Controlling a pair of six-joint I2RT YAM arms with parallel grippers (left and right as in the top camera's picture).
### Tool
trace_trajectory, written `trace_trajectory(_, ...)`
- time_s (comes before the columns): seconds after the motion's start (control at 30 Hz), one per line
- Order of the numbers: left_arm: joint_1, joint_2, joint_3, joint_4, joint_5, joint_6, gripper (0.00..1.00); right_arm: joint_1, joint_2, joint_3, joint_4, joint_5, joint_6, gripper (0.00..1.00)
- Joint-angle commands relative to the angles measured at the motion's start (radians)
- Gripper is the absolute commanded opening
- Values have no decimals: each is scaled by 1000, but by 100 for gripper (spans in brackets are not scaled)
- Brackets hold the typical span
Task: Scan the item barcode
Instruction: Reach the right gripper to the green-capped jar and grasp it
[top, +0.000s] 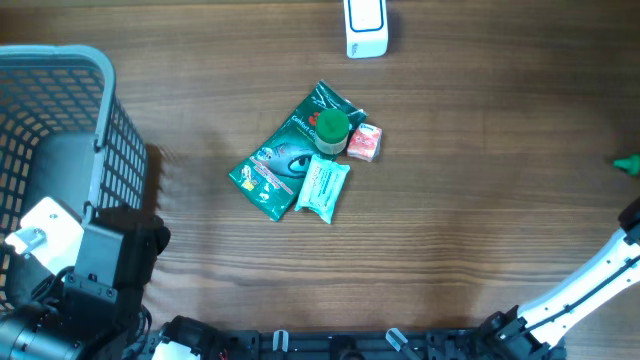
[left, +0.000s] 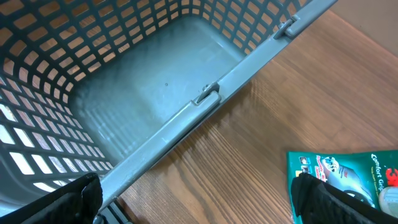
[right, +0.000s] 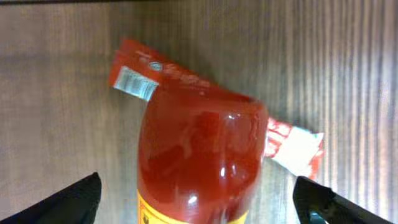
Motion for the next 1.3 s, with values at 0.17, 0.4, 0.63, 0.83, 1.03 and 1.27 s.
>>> trace_trajectory(0.17, 8, -3, 0, -1, -16, -16, 100, 103, -454, 16, -82, -473, -38, 99)
trace_trajectory(0.4, 8, -3, 0, -1, -16, -16, 100, 652, -629, -44, -486, -564, -97, 100)
trace_trajectory(0.63, 8, -3, 0, -1, -16, -16, 100, 1150, -597, -293, -238, -402, -90, 100)
trace_trajectory(0.83, 8, -3, 0, -1, -16, -16, 100, 1350, -513, -640, 293, -377, -95, 100)
trace_trajectory(1.03, 8, -3, 0, -1, -16, -16, 100, 1386, -399, -656, 401, -312, -51, 100)
trace_trajectory(1.27, 8, -3, 0, -1, -16, -16, 100, 1389, -384, -656, 322, -326, -6, 69)
